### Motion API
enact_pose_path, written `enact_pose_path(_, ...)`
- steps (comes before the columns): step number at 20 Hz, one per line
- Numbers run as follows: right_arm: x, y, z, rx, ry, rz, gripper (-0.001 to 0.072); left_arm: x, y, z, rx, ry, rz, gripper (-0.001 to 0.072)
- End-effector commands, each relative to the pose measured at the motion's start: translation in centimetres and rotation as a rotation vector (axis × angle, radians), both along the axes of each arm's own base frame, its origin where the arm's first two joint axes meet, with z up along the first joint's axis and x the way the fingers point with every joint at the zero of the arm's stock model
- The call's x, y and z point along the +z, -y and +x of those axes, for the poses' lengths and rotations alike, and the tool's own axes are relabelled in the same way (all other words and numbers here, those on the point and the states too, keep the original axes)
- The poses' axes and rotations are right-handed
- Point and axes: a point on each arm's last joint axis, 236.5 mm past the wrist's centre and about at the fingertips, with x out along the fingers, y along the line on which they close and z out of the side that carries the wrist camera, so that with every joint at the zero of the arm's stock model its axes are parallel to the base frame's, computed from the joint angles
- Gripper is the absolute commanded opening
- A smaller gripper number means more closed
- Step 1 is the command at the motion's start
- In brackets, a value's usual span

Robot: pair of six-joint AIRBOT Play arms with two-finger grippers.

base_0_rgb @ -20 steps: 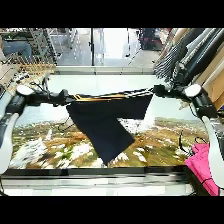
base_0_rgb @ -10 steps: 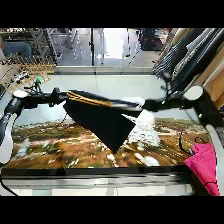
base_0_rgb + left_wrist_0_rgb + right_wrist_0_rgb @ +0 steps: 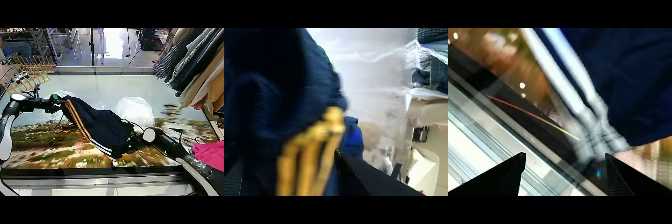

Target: Fold the clothes and pants, and hang the long-sleeved shirts on hangers.

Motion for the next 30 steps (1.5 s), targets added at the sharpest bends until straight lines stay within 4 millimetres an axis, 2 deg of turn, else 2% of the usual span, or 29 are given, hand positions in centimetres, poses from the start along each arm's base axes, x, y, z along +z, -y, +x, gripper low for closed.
enact_pose_path(1,-0.7,2.7,1.1,-0.172,-0.008,-0.031,0.0566,1.4,-1.6,-0.9,0.019,-0.022,-0.025,0.0613)
enact_pose_path(3,-1.2,6.7,2.3,-0.404,-0.069,-0.015,0.0569,3.8,-2.7,-1.4,0.021,0.015,-0.046,0.0613)
enact_pose_path(4,-2.2,8.0,1.8,-0.493,-0.127,-0.001,0.0569,5.4,-2.9,-1.7,0.006,0.05,-0.053,0.0613)
enact_pose_path(5,-3.2,8.5,1.4,-0.555,-0.173,0.028,0.0575,7.1,-2.8,-2.1,-0.017,0.09,-0.057,0.0611)
enact_pose_path(7,-4.4,7.8,2.2,-0.639,-0.156,0.128,0.0571,9.9,-1.9,-3.0,-0.072,0.163,-0.046,0.0605)
enact_pose_path(10,-4.9,6.9,5.4,-0.729,-0.099,0.242,0.0568,12.5,1.1,-4.9,-0.181,0.215,-0.026,0.0603)
enact_pose_path(12,-5.0,6.0,7.4,-0.741,-0.086,0.311,0.0565,12.8,3.3,-6.2,-0.259,0.213,-0.032,0.0603)
enact_pose_path(14,-6.1,4.7,8.7,-0.743,-0.116,0.323,0.0562,12.2,5.3,-6.9,-0.325,0.205,-0.01,0.0601)
enact_pose_path(15,-6.6,3.6,9.0,-0.714,-0.128,0.32,0.0555,11.6,6.2,-7.2,-0.353,0.195,0.012,0.055)
enact_pose_path(16,-6.8,2.1,9.4,-0.676,-0.129,0.32,0.0492,11.1,7.1,-7.5,-0.38,0.185,0.03,0.0432)
enact_pose_path(17,-6.9,0.4,10.1,-0.642,-0.118,0.318,0.042,10.2,8.0,-7.9,-0.412,0.17,0.061,0.0223)
enact_pose_path(18,-6.9,-0.8,11.2,-0.629,-0.09,0.311,0.0241,9.2,8.6,-8.2,-0.447,0.164,0.107,0.0019)
enact_pose_path(19,-6.7,-1.4,12.2,-0.61,-0.051,0.301,0.0044,7.8,8.9,-8.2,-0.478,0.159,0.172,0.0012)
enact_pose_path(20,-6.2,-1.4,12.7,-0.569,-0.011,0.28,0.0012,6.4,9.0,-8.3,-0.499,0.14,0.234,0.0012)
enact_pose_path(21,-6.0,-0.7,12.6,-0.528,0.0,0.245,0.0011,4.9,9.0,-8.6,-0.529,0.117,0.29,0.0012)
enact_pose_path(22,-6.1,1.2,12.2,-0.498,0.008,0.172,0.001,3.7,9.3,-8.9,-0.556,0.095,0.322,0.0012)
enact_pose_path(23,-6.4,4.4,11.6,-0.472,0.026,0.051,0.001,2.6,10.0,-9.2,-0.583,0.075,0.336,0.0012)
enact_pose_path(25,-6.1,13.0,10.4,-0.466,0.066,-0.249,0.0009,0.4,12.2,-9.7,-0.628,0.036,0.317,0.0012)
enact_pose_path(26,-4.8,17.5,9.6,-0.469,0.088,-0.387,0.0009,-1.0,13.5,-10.1,-0.656,0.013,0.31,0.0012)
enact_pose_path(27,-3.0,21.0,8.7,-0.47,0.107,-0.474,0.0008,-2.4,14.6,-10.5,-0.673,-0.022,0.3,0.0012)
enact_pose_path(28,-1.2,23.1,7.9,-0.485,0.121,-0.502,0.0007,-3.6,15.8,-11.1,-0.694,-0.053,0.292,0.0011)
enact_pose_path(29,0.7,24.1,7.4,-0.492,0.149,-0.501,0.0007,-4.7,17.1,-11.7,-0.721,-0.067,0.29,0.0011)
enact_pose_path(30,2.7,24.2,7.3,-0.512,0.177,-0.48,0.0007,-5.7,18.4,-11.8,-0.733,-0.063,0.296,0.0011)
